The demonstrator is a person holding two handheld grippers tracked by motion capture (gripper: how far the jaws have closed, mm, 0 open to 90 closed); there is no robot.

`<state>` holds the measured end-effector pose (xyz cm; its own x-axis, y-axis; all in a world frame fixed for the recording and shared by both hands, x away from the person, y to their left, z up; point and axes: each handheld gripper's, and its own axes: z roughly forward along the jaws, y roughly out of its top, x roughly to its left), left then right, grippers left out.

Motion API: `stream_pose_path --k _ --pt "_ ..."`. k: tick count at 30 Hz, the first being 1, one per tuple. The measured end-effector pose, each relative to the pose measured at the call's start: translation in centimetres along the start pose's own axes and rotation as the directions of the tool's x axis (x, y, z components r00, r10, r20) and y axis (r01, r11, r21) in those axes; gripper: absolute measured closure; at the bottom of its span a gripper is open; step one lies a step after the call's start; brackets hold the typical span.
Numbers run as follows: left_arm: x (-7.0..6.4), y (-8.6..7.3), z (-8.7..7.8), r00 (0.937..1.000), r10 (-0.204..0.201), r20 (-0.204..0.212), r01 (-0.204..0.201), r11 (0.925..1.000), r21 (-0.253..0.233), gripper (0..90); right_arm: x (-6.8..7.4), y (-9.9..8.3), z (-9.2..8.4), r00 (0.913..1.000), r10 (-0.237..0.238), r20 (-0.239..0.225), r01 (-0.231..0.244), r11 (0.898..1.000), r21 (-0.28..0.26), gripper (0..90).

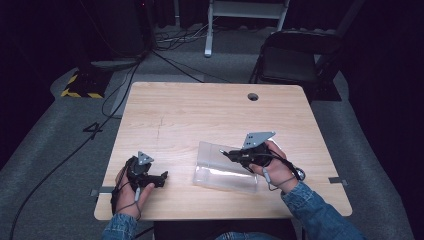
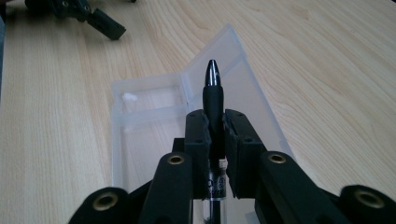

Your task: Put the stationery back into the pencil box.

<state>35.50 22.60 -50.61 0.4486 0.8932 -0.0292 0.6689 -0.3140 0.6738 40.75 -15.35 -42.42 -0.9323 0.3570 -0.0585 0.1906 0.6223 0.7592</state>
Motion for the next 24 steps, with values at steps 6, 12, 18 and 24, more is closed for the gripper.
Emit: stream_pose_path --k 6,12,18,24 --pt "0.0 0.0 0.0 1.0 0.0 0.0 0.0 1.0 0.0 3.4 0.1 -0.3 0.6 0.9996 -0.025 -0.008 0.025 1.0 0.012 80.5" --pt "0.0 0.0 0.0 1.0 0.001 0.001 -0.001 1.0 0.0 3.3 0.1 -0.8 1.5 0.9993 -0.033 -0.02 0.034 0.999 0.026 80.5" --pt "0.0 0.0 0.0 1.0 0.0 0.001 0.0 1.0 0.0 3.4 0.1 -1.2 2.0 0.9983 -0.054 -0.025 0.055 0.998 0.042 80.5" --pt "0.0 0.0 0.0 1.0 0.0 0.001 0.0 1.0 -0.001 3.3 0.1 -1.3 2.2 0.9967 -0.077 -0.025 0.078 0.995 0.054 80.5"
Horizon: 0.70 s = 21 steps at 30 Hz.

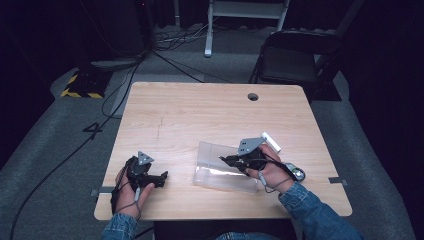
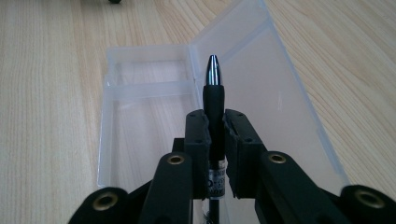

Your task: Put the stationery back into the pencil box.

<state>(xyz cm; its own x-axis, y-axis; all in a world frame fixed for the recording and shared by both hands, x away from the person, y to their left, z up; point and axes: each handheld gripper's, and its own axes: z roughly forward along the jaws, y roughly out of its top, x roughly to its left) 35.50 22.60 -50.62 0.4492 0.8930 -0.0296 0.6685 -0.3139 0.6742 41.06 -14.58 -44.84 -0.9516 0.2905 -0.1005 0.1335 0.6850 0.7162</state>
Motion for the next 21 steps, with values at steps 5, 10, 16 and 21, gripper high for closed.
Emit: stream_pose_path --k 5,10,16,21 --pt "0.0 0.0 0.0 1.0 0.0 0.0 0.0 1.0 0.0 3.3 0.0 -0.1 0.2 0.9999 -0.013 0.002 0.013 1.0 0.008 80.4" --pt "0.0 0.0 0.0 1.0 0.0 0.0 0.0 1.0 0.0 3.3 0.1 -0.2 0.4 0.9997 -0.026 -0.002 0.026 0.999 0.019 80.4" --pt "0.0 0.0 0.0 1.0 0.0 0.0 0.0 1.0 0.0 3.4 0.2 -0.4 0.8 0.9996 -0.024 -0.013 0.024 0.999 0.034 80.3" --pt "0.0 0.0 0.0 1.0 0.0 0.0 0.0 1.0 0.0 3.4 0.3 -0.5 1.2 0.9994 -0.029 -0.019 0.03 0.999 0.044 80.2"
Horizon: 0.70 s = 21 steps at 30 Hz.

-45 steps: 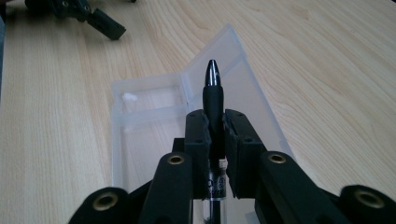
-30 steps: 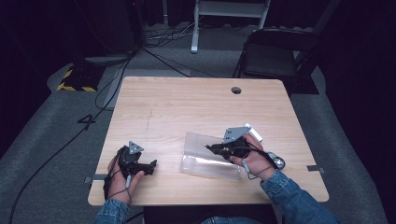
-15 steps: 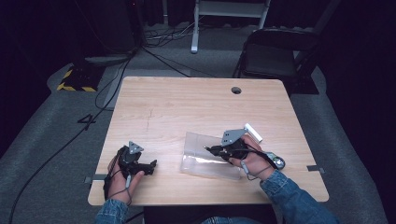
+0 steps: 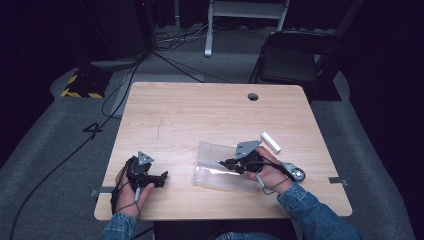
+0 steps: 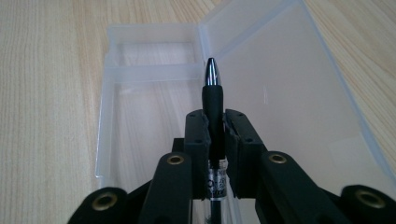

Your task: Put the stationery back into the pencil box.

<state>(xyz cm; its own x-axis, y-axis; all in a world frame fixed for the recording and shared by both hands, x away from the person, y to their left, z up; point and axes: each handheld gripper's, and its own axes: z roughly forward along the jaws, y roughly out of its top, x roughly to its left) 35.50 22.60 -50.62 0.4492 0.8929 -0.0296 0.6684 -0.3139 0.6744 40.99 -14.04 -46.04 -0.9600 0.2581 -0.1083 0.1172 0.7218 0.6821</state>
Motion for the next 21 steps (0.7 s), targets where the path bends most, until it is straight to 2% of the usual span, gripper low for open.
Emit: stream_pose_path --k 21 --pt "0.0 0.0 0.0 1.0 0.0 0.0 0.0 1.0 0.0 3.4 0.8 -0.1 1.1 0.999 -0.044 -0.007 0.044 0.998 0.037 80.1"
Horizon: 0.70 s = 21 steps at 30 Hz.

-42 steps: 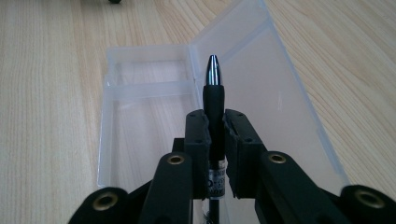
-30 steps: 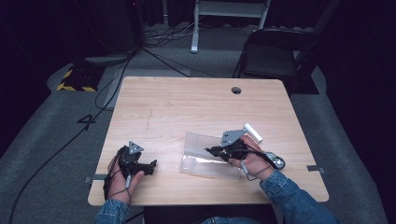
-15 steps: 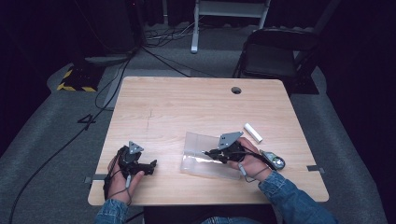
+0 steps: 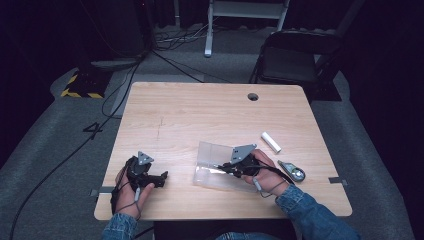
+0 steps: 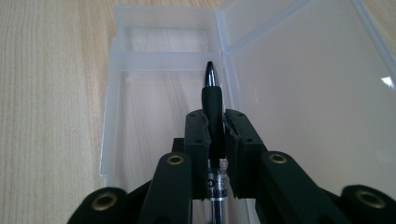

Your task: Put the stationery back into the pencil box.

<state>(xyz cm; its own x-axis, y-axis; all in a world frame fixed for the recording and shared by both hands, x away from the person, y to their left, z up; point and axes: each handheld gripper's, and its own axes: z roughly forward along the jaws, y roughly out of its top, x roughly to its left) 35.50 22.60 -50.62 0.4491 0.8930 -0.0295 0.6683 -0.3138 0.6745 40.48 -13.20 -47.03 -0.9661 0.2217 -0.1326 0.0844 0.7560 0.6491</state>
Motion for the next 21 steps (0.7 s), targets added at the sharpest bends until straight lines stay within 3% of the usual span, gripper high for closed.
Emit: stream_pose_path --k 21 --pt "0.0 0.0 0.0 1.0 0.0 0.0 0.0 1.0 0.001 3.2 0.51 0.0 0.45 0.9984 -0.046 0.033 0.045 0.999 0.018 78.1"
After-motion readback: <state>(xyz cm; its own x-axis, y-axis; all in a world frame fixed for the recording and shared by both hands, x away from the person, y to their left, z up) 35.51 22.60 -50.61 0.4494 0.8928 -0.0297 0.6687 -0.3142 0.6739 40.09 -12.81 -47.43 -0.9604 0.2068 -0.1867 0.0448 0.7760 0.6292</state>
